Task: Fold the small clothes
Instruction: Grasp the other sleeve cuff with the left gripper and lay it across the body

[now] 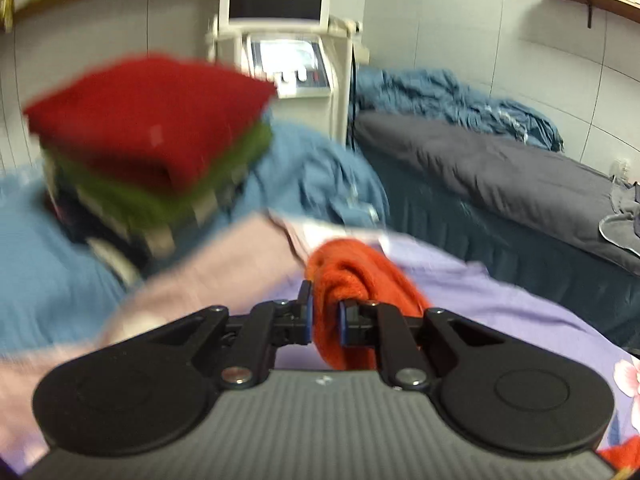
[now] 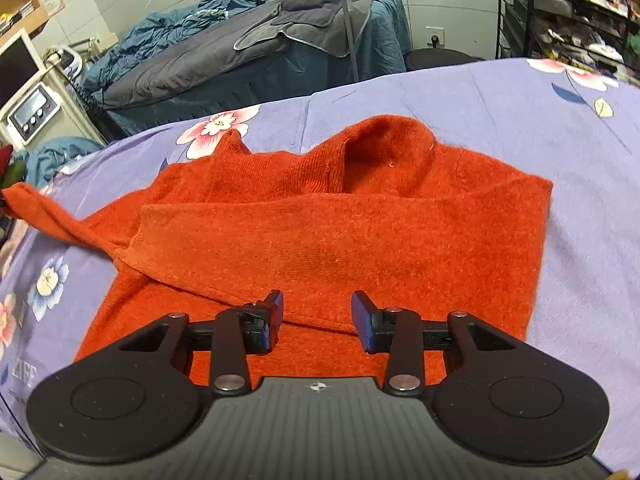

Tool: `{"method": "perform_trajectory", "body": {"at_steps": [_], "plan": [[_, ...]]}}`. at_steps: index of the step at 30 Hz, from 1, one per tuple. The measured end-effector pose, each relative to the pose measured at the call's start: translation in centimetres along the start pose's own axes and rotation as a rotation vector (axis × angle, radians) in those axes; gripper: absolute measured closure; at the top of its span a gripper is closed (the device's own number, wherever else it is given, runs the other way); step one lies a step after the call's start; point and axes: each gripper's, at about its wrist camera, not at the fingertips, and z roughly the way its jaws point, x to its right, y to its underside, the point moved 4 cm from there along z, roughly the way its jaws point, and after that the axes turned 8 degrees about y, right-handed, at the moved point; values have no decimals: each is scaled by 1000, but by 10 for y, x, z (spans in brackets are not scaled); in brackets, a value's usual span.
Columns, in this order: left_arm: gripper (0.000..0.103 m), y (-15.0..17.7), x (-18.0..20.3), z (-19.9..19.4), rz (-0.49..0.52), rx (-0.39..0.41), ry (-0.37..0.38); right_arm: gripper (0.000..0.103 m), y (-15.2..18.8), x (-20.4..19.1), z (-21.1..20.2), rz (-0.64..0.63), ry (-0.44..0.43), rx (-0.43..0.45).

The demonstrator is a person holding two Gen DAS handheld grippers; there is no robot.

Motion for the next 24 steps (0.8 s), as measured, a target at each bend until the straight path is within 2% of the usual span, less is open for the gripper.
{"method": "perform_trajectory", "body": {"at_steps": [2, 3, 5, 7, 11, 14, 15, 17, 18, 19, 20, 21, 23, 24], "plan": [[92, -11, 0, -10, 8, 34, 7, 38, 1, -1, -1, 12, -5, 4], [92, -13, 5, -16, 9, 59, 42, 38, 1, -1, -2, 17, -10, 9], [92, -16, 22, -31, 46, 101, 145, 38, 0, -3, -3, 23, -22, 11], [92, -11, 54, -50, 139, 128, 263, 38, -1, -4, -4, 22, -29, 19], [92, 8, 132, -94, 238, 170, 579, 38, -3, -3, -6, 27, -37, 29], [92, 28, 197, -133, 346, 167, 843, 38, -5, 2, -9, 46, -45, 34], [92, 36, 218, -145, 384, 150, 960, 38, -6, 3, -10, 51, -50, 37], [92, 54, 253, -166, 459, 120, 1110, 38, -7, 4, -12, 56, -53, 43], [92, 66, 271, -175, 506, 77, 1206, 38, -7, 5, -14, 59, -57, 47], [90, 80, 284, -181, 555, 37, 1270, 38, -7, 5, -15, 63, -62, 49], [85, 97, 298, -185, 612, 0, 1296, 37, -7, 6, -16, 68, -68, 48], [70, 117, 313, -185, 693, -58, 1290, 37, -6, 7, -17, 75, -77, 45], [53, 158, 334, -179, 841, -134, 1191, 37, -4, 8, -16, 88, -105, 28], [53, 174, 340, -174, 887, -164, 1136, 37, -3, 8, -16, 90, -113, 25]]}}
